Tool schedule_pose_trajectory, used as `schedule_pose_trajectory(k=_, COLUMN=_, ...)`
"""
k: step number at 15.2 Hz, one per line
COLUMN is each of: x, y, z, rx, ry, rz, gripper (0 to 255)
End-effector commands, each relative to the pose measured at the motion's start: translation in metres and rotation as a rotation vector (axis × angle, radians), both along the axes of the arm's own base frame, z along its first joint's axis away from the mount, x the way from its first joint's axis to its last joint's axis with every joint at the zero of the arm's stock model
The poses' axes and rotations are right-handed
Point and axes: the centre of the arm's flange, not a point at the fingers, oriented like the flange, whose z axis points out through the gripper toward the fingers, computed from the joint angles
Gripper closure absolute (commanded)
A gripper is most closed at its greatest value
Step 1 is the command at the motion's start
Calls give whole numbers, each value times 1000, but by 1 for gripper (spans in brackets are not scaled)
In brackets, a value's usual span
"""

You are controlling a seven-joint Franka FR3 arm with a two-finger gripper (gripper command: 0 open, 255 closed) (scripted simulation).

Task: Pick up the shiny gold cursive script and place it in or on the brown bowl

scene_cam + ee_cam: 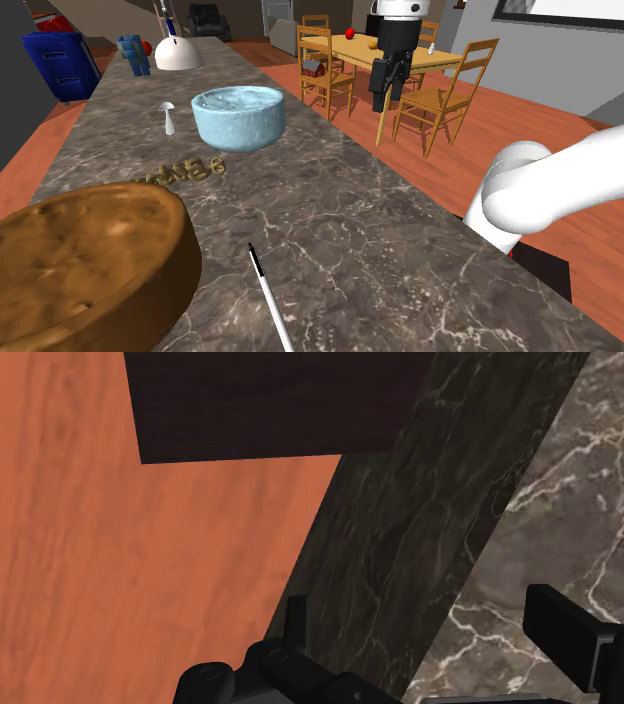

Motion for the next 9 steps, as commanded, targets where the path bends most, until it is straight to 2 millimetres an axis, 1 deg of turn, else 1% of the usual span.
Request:
schedule_pose_trajectory(k=1, x=0, y=0, z=0, rx=0, ry=0, rz=0, gripper=0)
schedule_pose_trajectory(k=9, x=62, y=76, z=-14, rx=62, ry=4, rz=57, gripper=0)
